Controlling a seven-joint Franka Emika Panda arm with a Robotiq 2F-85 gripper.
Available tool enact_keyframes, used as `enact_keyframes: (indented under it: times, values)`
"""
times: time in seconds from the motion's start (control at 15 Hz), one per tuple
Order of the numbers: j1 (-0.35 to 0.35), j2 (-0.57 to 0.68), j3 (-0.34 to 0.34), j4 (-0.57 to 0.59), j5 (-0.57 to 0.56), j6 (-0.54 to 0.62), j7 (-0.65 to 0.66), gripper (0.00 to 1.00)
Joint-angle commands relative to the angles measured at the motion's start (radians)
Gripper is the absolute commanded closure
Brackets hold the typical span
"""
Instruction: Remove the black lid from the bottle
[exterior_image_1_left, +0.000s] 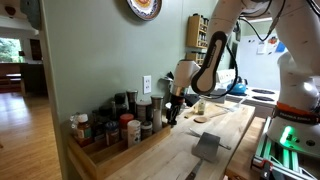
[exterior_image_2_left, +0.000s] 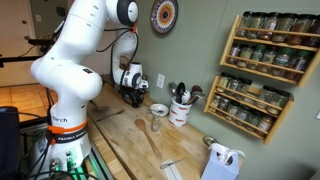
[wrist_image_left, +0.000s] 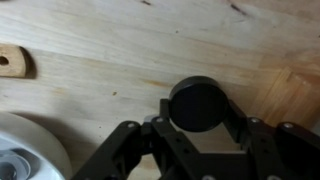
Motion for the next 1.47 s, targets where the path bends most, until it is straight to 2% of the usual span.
enact_keyframes:
  times: [0.0,0.07,0.13,0.27,0.4,0.47,0.6,0.67,0.8,1.07,1.4]
  values:
    - [-0.005,0.027,0.007,0.005,0.008,0.041,0.009,0.69]
    - [-0.007,0.026,0.010,0.003,0.006,0.041,0.003,0.19]
    - [0.004,0.018,-0.001,0.001,-0.002,0.035,0.003,0.18]
    - [0.010,-0.009,-0.003,-0.012,-0.008,0.023,0.001,0.04]
    - [0.000,-0.044,0.014,-0.028,-0.007,0.008,-0.009,0.00]
    - [-0.006,-0.072,0.036,-0.044,0.053,-0.024,-0.064,0.00]
    - [-0.034,-0.120,0.073,-0.066,0.078,-0.085,-0.094,0.00]
    - [-0.036,-0.155,0.070,-0.080,0.079,-0.134,-0.101,0.00]
    - [-0.086,-0.221,0.110,-0.110,0.105,-0.210,-0.143,0.00]
    - [-0.180,-0.370,0.182,-0.156,0.226,-0.346,-0.270,0.00]
    - [-0.217,-0.615,0.156,-0.191,0.348,-0.615,-0.343,0.00]
